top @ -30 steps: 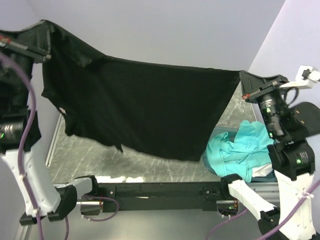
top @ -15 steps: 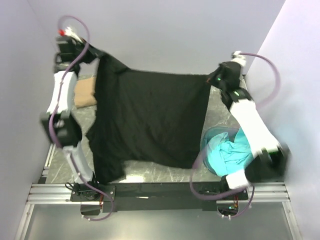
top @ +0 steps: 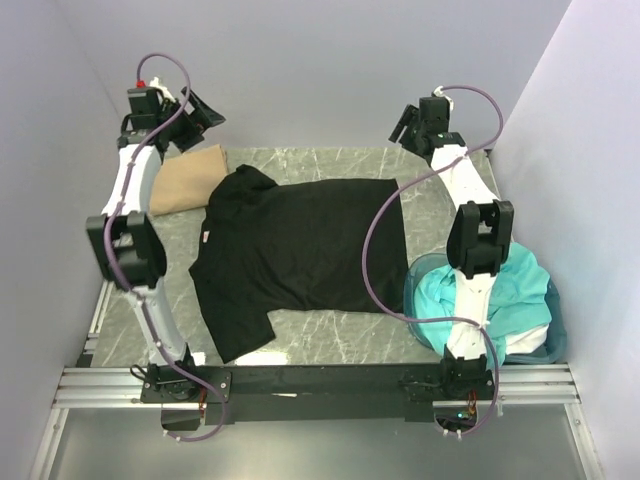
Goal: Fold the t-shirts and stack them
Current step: Flatten the tshirt out
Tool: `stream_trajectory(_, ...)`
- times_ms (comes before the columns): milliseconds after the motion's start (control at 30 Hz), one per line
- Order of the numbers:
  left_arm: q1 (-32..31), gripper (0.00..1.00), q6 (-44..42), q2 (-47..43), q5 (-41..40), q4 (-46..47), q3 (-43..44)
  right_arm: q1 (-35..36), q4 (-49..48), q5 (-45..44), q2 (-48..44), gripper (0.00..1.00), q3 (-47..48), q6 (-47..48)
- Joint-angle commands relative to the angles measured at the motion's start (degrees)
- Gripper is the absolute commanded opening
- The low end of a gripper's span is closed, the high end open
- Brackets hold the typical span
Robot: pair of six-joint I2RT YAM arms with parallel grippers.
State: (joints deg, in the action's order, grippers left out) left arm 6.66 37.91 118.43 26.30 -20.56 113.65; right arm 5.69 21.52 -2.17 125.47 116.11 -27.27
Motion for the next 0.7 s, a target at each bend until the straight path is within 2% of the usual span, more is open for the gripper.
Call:
stream_trajectory(0,-0.2,0.99,-3.7,-9.0,-1.2,-3.2,-7.1,1.5,-1.3,1.9,-8.4,0.77,-5.4,1.1)
stream_trajectory(133,-0.7,0.99,-3.7,-13.5,-1.3,-5.2,-20.4,4.7,-1.0,4.0,-14.7,0.77,-13.8,1.1)
stream_trajectory(233,-2.2,0.99,-4.7,-16.5,-2.5,-5.8,-27.3,8.1,-1.1,5.4,-18.1,0.76,-20.4,0.5)
stream_trajectory(467,-4.5,0.99,-5.6,-20.6,-2.3,-9.1,-37.5,14.3,-4.6,7.4,-23.6,0.75,-37.1,-2.3)
stream_trajectory(667,-5.4,0.99,-5.5,-22.4,-1.3,-8.7,-44.7,16.7,-5.3,7.6,-25.4,0.73,-46.1,-6.1)
